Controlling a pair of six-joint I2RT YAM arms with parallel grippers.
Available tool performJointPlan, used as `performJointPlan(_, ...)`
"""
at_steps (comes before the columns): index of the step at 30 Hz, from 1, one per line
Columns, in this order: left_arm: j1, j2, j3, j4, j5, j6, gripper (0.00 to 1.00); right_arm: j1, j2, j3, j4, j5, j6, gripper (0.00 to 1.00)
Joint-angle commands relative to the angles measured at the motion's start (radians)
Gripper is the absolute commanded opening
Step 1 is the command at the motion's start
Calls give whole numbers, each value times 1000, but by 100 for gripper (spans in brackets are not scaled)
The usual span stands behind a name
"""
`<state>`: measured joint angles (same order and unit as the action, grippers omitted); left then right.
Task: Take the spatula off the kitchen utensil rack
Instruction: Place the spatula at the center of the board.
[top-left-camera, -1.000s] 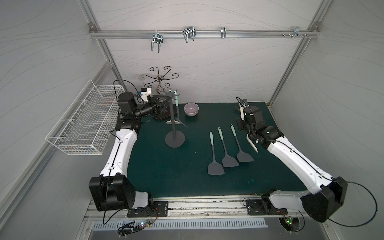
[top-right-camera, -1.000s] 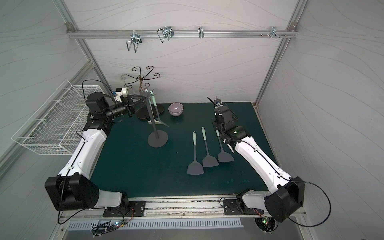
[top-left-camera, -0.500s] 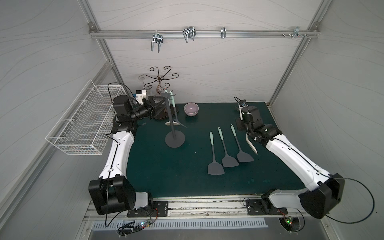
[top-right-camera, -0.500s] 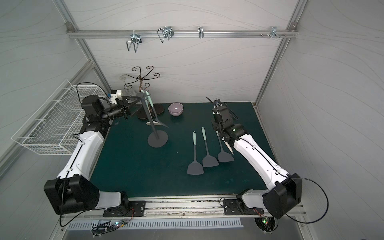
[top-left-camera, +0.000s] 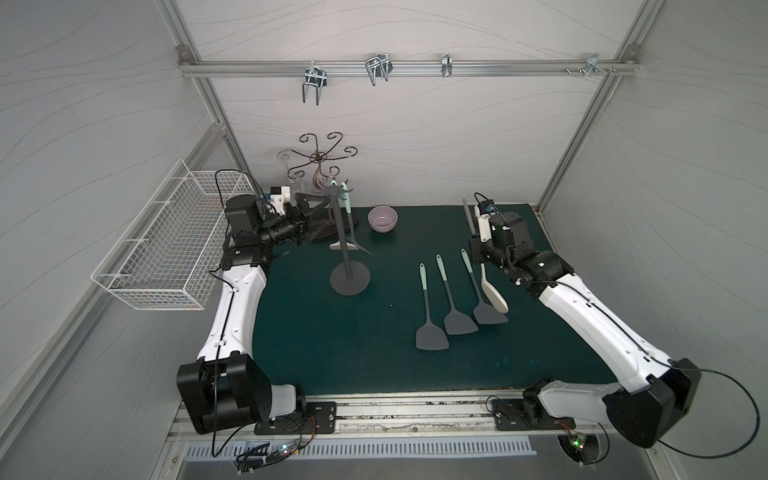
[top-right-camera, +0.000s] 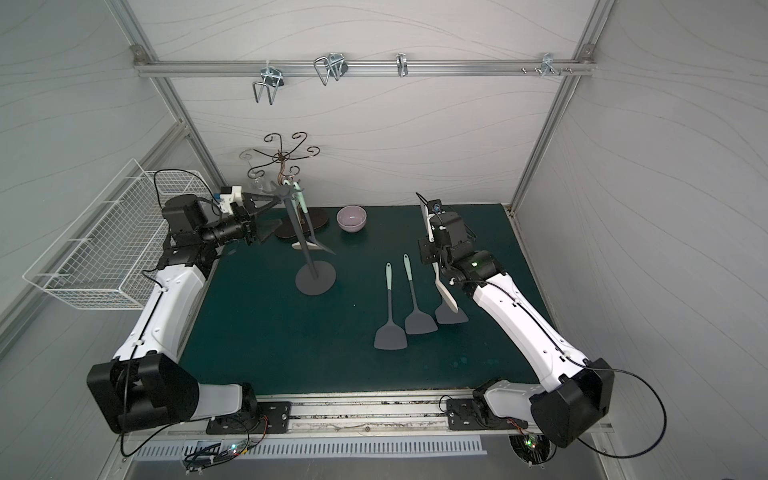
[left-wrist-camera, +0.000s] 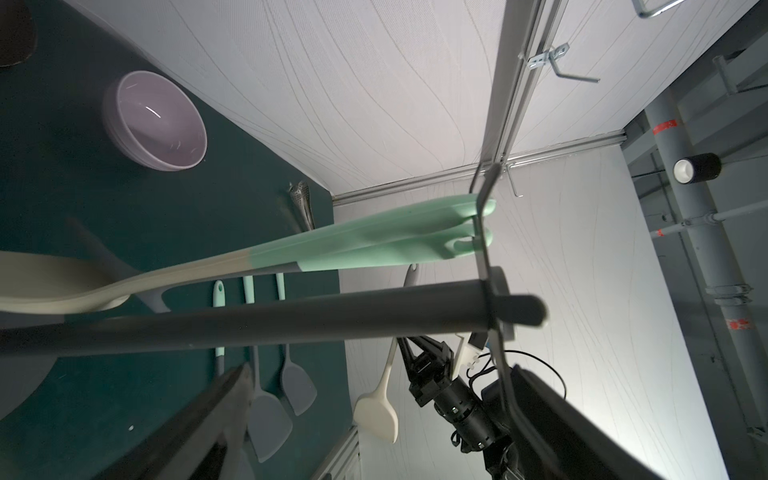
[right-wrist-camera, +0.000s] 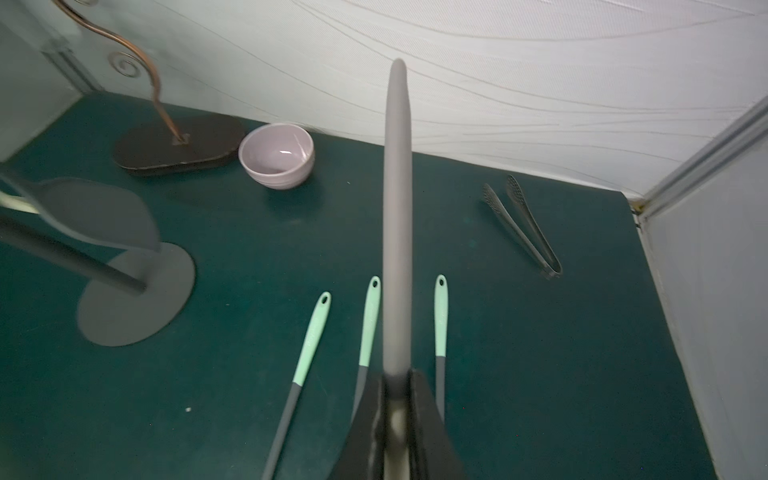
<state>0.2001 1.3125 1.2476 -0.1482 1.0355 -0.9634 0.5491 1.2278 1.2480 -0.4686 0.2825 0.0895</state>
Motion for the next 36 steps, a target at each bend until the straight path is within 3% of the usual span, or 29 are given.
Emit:
performJointPlan(1,4,-69,52,-177,-40,159,99,-3,-79,-33,71,-151,-8,0)
performJointPlan(7,5,-124,46,-278,-100,236,99,-3,-123,-65,84,-245,-12,0)
performJointPlan(14,6,-131,87,-303,-87,285,99,-2,-119,-53,53,-336,9,0)
performJointPlan(16,3,-171,108,-371,-131,358,99,7,-141,-79,80,-355,9,0)
performJointPlan(19,-45,-274,95,-491,-290,481,99,82,-184,-133,132,-308,-40,0)
performJointPlan(22,-163,-409,38,-558,-510,530,99,220,-239,-213,215,-168,-133,0)
performJointPlan(27,-423,-542,-18,-573,-770,462,98,385,-278,-320,350,-18,-180,0)
performJointPlan(31,-666,-518,-55,-489,-907,395,83,468,-249,-321,398,37,-210,0)
performJointPlan(36,-949,-370,-55,-312,-1041,321,68,544,-200,-284,396,76,-289,0)
